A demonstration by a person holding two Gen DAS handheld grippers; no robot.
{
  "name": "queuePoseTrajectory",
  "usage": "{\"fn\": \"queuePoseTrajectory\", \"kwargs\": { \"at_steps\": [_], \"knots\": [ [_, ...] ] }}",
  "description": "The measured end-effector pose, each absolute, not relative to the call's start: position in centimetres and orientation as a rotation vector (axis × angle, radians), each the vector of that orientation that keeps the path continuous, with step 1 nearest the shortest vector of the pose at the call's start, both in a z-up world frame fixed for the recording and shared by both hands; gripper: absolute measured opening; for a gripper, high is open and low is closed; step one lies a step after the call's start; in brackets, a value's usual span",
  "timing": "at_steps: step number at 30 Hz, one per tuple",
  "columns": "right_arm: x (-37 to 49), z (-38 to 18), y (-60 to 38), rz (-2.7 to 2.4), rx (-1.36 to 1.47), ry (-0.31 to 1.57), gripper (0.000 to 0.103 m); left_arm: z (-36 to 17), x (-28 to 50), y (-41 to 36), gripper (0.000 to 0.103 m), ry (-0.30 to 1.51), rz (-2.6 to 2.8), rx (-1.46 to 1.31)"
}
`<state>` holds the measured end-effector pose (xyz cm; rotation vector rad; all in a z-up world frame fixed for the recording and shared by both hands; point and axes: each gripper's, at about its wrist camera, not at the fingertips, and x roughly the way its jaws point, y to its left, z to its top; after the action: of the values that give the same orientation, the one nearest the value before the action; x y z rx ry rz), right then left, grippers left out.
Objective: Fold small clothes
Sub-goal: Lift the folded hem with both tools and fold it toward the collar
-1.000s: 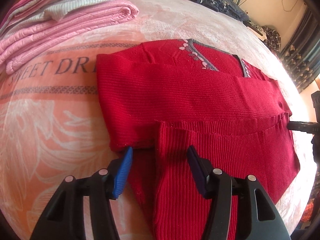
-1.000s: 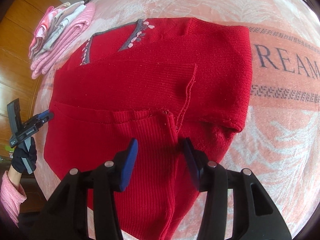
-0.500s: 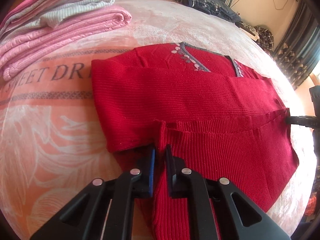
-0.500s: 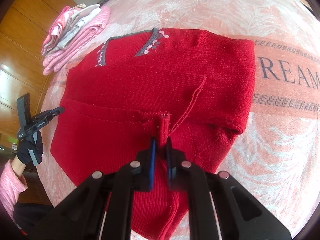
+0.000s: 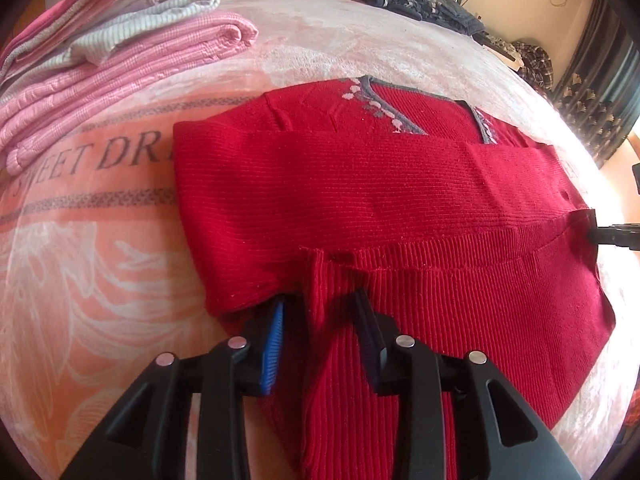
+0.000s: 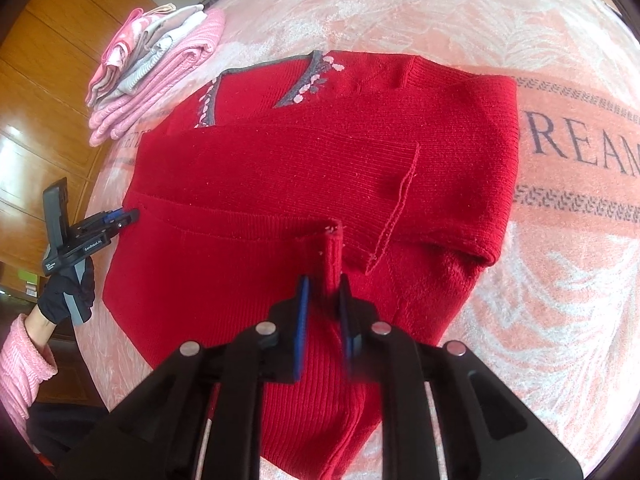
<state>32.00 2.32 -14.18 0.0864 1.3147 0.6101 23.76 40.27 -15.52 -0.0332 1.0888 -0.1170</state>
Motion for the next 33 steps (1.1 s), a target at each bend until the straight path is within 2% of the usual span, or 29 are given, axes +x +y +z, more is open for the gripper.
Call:
{"fn": "queuePoseTrajectory", "kwargs": {
  "at_steps": [2, 4, 5, 6, 7, 9, 23, 33],
  "knots": [
    [32.1, -14.7, 2.6, 0.599, 0.077, 1.322, 0.021, -15.6, 23.9, 40.1, 0.028, 1.088, -0.119, -0.034],
    [32.1, -15.5, 2.8, 0.586, 0.050, 1.342, 0.022, -15.6, 23.8, 40.2, 0.017, 1.090, -0.136, -0.048],
    [31.9, -15.8, 2.9, 0.588, 0.039, 1.348, 0.016, -15.5, 23.8, 40.2, 0.014, 1.089, -0.138, -0.048],
    [31.6, -15.9, 2.9, 0.595, 0.031, 1.340, 0.004, -15.4, 23.7, 40.2, 0.011, 1.089, -0.140, -0.049],
    [31.4, -15.7, 2.8, 0.607, 0.030, 1.331, 0.004, -15.3, 23.6, 40.3, 0.006, 1.085, -0.141, -0.057],
    [31.1, -15.0, 2.5, 0.623, 0.036, 1.311, 0.003, -15.0, 23.3, 40.6, 0.004, 1.078, -0.150, -0.092],
    [30.7, -7.7, -0.2, 0.716, 0.153, 1.133, 0.003, -8.3, 21.7, 42.2, 0.004, 0.843, -0.198, -0.279],
    [34.7, -2.3, -0.4, 0.639, 0.179, 0.992, 0.003, -2.4, 25.8, 42.4, 0.004, 0.685, -0.162, -0.314]
  ]
}}
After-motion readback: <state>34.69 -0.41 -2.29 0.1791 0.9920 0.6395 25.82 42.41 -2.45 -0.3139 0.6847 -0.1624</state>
